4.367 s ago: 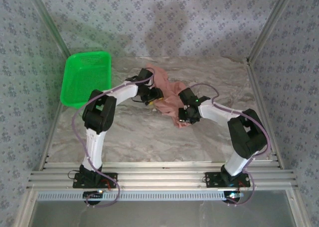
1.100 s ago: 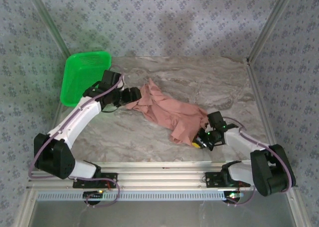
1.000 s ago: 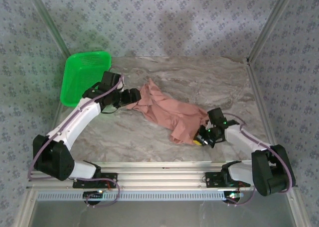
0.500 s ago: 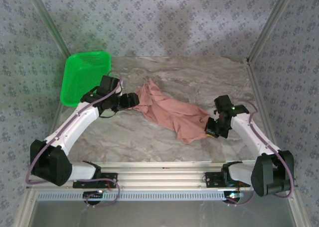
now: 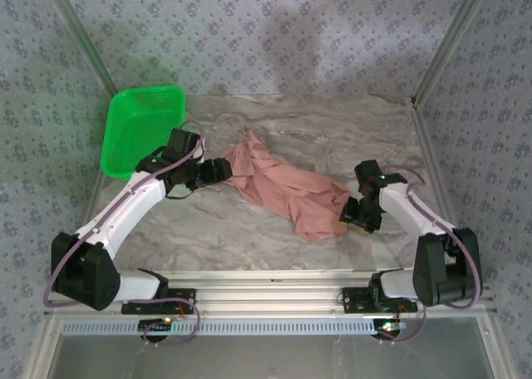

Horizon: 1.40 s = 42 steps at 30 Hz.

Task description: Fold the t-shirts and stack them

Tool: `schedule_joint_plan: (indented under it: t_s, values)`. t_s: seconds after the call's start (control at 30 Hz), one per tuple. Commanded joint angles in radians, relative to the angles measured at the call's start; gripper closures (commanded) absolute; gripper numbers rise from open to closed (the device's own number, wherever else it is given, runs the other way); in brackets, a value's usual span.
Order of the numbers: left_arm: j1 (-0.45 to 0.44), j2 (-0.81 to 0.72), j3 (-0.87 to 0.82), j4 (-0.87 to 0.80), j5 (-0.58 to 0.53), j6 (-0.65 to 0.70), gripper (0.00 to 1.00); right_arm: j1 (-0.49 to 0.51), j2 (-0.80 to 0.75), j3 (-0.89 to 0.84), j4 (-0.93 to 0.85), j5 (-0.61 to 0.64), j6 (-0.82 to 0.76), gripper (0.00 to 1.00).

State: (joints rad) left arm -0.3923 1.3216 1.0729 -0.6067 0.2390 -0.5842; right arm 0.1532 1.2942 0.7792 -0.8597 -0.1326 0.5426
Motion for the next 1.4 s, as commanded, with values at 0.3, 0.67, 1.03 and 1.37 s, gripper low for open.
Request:
schedule_joint_plan:
  t_s: [0.3,0.67,1.03,1.37]
  values:
    - [0.006,-0.069,-0.095,0.021,0.037,-0.014,0.26,-0.168,-0.213,-0.27,0.253,-0.36,0.227,0.46]
    - [0.007,-0.095,-0.115,0.017,0.024,-0.018,0.26,-0.234,-0.165,-0.369,0.455,-0.419,0.308,0.51]
    - [0.05,-0.122,-0.167,0.041,0.022,-0.069,0.26,-0.218,-0.065,-0.343,0.547,-0.456,0.334,0.82]
    - [0.078,-0.124,-0.196,0.073,0.034,-0.106,0.25,-0.228,-0.222,0.049,0.086,-0.384,0.134,1.0]
